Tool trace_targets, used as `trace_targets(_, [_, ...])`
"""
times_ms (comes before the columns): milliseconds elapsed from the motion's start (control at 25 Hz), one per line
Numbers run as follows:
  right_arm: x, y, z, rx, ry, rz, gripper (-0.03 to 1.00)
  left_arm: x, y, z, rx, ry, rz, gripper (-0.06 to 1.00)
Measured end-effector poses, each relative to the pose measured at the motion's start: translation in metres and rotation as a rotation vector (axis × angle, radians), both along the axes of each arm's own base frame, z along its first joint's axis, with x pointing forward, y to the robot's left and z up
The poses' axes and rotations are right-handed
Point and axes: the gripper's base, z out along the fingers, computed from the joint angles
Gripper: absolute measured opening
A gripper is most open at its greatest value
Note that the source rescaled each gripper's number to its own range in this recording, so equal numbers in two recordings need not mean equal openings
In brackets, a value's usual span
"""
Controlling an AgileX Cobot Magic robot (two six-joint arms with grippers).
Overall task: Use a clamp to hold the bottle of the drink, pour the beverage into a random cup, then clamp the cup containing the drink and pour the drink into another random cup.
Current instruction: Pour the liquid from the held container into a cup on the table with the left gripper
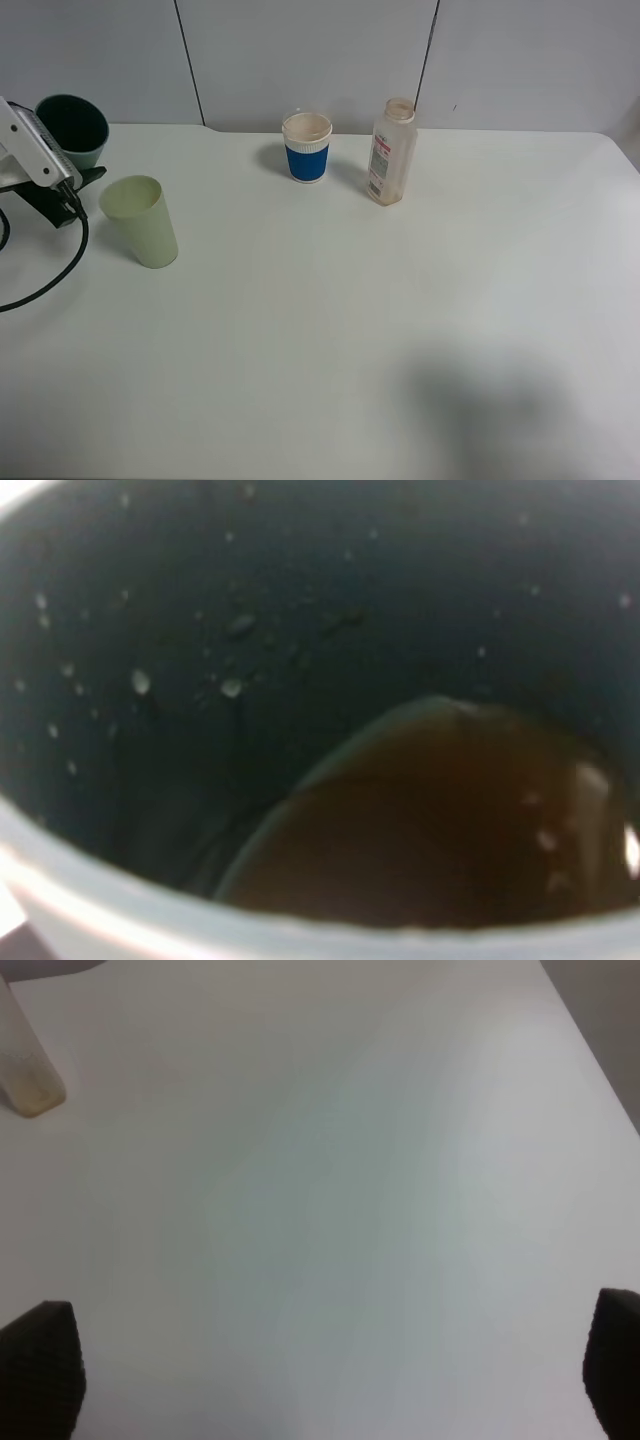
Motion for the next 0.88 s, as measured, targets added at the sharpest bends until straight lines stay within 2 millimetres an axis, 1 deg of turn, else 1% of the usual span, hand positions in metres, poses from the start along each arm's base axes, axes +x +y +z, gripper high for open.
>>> trace_targets(880, [0.0000,0.0000,0.0000,0.000,0.000,0.000,1.00,0.0000,-0.0014,0.0017,0.104,-0.067,-0.055,0.00])
